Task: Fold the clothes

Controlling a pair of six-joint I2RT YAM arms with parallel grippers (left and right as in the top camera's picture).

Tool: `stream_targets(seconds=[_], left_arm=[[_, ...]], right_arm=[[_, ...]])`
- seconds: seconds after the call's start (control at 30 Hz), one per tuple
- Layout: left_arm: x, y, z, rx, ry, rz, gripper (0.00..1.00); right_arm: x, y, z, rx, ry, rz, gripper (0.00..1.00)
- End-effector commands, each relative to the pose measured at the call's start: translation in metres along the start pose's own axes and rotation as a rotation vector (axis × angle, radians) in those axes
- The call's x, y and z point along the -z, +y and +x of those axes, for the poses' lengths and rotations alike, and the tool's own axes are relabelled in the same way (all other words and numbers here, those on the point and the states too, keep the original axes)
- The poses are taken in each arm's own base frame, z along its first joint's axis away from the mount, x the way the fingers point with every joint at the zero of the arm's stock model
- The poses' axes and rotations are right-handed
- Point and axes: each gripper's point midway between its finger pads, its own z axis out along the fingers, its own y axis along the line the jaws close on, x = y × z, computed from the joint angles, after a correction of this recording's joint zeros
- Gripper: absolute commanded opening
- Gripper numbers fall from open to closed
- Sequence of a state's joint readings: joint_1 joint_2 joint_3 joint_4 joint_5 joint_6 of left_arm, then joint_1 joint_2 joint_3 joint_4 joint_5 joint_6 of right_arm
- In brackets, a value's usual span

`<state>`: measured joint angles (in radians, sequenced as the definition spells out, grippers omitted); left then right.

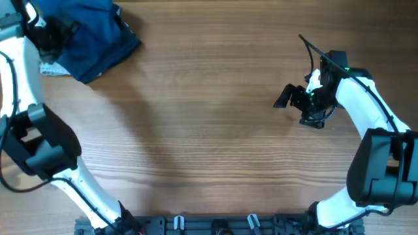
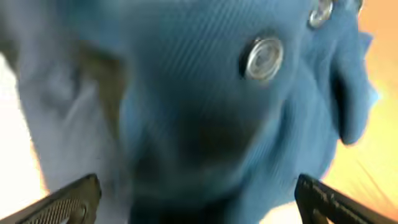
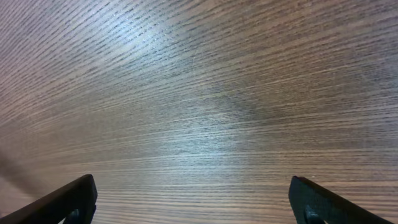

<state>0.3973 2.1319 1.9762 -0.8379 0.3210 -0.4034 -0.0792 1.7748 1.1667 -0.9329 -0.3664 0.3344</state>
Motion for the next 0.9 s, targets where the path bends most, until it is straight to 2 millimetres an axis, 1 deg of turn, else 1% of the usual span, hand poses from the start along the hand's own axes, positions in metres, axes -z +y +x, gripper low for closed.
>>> stream_targets(seconds=[0.0, 0.07, 0.1, 0.17, 0.23, 0.37, 0.5, 0.57, 0.6, 0.67, 0.7, 0.73, 0.77, 0.8, 0.83, 0.87], left_arm=[[0.077, -0.004, -0.010, 0.131, -0.105, -0.068, 1.00], [0.088, -0.008, -0.004, 0.130, -0.097, -0.070, 1.00], [0.089, -0.009, -0.005, 0.125, -0.102, -0.067, 1.00], [0.087, -0.010, -0.008, 0.118, -0.114, -0.068, 1.00], [0.079, -0.005, -0.006, 0.125, -0.099, -0.080, 1.00], [0.051, 0.012, 0.006, 0.149, -0.021, -0.125, 1.00], [0.017, 0.027, 0.009, 0.157, 0.017, -0.147, 1.00], [0.002, 0.030, 0.009, 0.160, 0.029, -0.141, 0.99], [-0.004, 0.032, 0.011, 0.163, 0.041, -0.137, 0.97], [-0.012, 0.023, 0.015, 0.115, 0.072, -0.081, 0.93], [-0.014, 0.018, 0.016, 0.090, 0.079, -0.058, 0.91], [-0.015, 0.013, 0.017, 0.073, 0.081, -0.040, 0.85], [-0.017, 0.008, 0.017, 0.063, 0.077, -0.031, 0.72], [-0.018, 0.003, 0.019, 0.056, 0.080, -0.027, 0.64], [-0.019, 0.000, 0.022, 0.049, 0.085, -0.024, 0.48], [-0.021, -0.006, 0.026, 0.039, 0.094, -0.021, 0.39]], right_arm=[[-0.001, 0.005, 0.000, 0.024, 0.006, -0.020, 0.99], [-0.001, 0.005, -0.002, 0.027, -0.001, -0.022, 1.00], [-0.001, 0.006, -0.003, 0.029, -0.007, -0.024, 0.99], [-0.001, 0.006, -0.005, 0.032, -0.012, -0.026, 0.99], [-0.001, 0.006, -0.004, 0.031, -0.011, -0.026, 0.99], [-0.001, 0.005, -0.002, 0.029, -0.003, -0.023, 0.99], [-0.001, 0.005, 0.000, 0.033, 0.006, -0.020, 1.00], [-0.001, 0.004, 0.001, 0.043, 0.012, -0.019, 1.00], [-0.001, 0.004, 0.002, 0.044, 0.014, -0.017, 1.00], [-0.001, 0.004, 0.003, 0.043, 0.017, -0.020, 0.99], [-0.001, 0.005, 0.002, 0.044, 0.016, -0.021, 1.00], [-0.001, 0.005, 0.002, 0.044, 0.015, -0.021, 0.99], [-0.001, 0.005, 0.002, 0.044, 0.015, -0.021, 1.00], [-0.001, 0.005, 0.002, 0.043, 0.015, -0.021, 1.00], [-0.001, 0.004, 0.002, 0.043, 0.016, -0.021, 0.99], [-0.001, 0.004, 0.002, 0.044, 0.016, -0.021, 0.99]])
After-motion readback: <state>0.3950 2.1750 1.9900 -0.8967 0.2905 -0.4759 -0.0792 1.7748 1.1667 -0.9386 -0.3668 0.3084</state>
